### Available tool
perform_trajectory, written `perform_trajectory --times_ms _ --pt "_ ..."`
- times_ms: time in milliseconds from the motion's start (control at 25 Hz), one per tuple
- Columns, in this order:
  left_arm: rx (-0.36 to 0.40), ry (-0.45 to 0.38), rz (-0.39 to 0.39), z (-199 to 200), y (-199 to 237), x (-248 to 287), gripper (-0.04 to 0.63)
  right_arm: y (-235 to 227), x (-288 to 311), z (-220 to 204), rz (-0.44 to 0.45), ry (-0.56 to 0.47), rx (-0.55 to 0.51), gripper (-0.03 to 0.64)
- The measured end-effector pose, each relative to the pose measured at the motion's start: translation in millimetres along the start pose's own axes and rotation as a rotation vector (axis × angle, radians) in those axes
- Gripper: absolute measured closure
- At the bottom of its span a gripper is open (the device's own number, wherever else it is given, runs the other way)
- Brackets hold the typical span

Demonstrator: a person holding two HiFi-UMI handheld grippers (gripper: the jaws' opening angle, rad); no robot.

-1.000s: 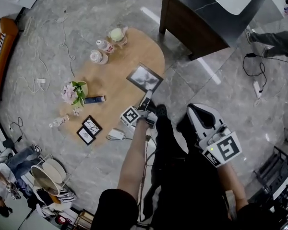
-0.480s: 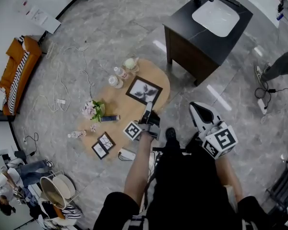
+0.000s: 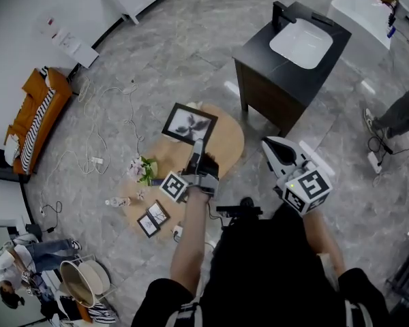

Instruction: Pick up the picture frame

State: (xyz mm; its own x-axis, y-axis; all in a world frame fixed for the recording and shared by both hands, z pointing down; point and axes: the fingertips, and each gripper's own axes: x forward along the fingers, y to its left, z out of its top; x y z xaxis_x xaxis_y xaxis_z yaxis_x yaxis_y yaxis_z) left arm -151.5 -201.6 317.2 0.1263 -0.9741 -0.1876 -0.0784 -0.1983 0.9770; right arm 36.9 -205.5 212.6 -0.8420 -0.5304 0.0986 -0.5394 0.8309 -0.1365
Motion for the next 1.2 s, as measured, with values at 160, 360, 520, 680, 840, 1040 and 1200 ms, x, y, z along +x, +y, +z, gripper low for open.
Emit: perform_trajectory --times_ms 160,360,520,680,840,1040,1200 --pt "-0.006 0.000 -0.010 -9.6 -43.6 0.3 0.514 4.4 2.5 18.4 0.017 -0.027 0.004 0.604" --pt "-0.030 -0.008 -0.045 -18.5 -79.8 -3.2 0.514 14.2 7.4 25.7 0.030 -0.024 0.002 0.604" --pt "-0.039 -0.009 -0.062 -20.7 -91.2 -7.6 0.514 21.3 8.9 21.7 0.043 -0.007 -0.006 0.604" --pt "-0.035 -0.003 -0.051 -22.2 -91.3 -10.6 0.512 24.4 11.3 19.9 0.048 0.005 -0.008 0.604" --pt "-0.039 0.001 -0.048 -22.6 -89.8 -14.0 0.514 27.0 13.5 18.6 0.044 0.016 -0.017 0.604" --pt "-0.050 -0.004 -0.037 -21.7 -85.3 -17.1 0.514 28.0 14.8 14.4 0.047 0.024 -0.021 0.604" --pt "-0.055 -0.009 -0.033 -21.0 -83.7 -16.7 0.514 26.8 14.6 14.7 0.048 0.026 -0.035 0.604"
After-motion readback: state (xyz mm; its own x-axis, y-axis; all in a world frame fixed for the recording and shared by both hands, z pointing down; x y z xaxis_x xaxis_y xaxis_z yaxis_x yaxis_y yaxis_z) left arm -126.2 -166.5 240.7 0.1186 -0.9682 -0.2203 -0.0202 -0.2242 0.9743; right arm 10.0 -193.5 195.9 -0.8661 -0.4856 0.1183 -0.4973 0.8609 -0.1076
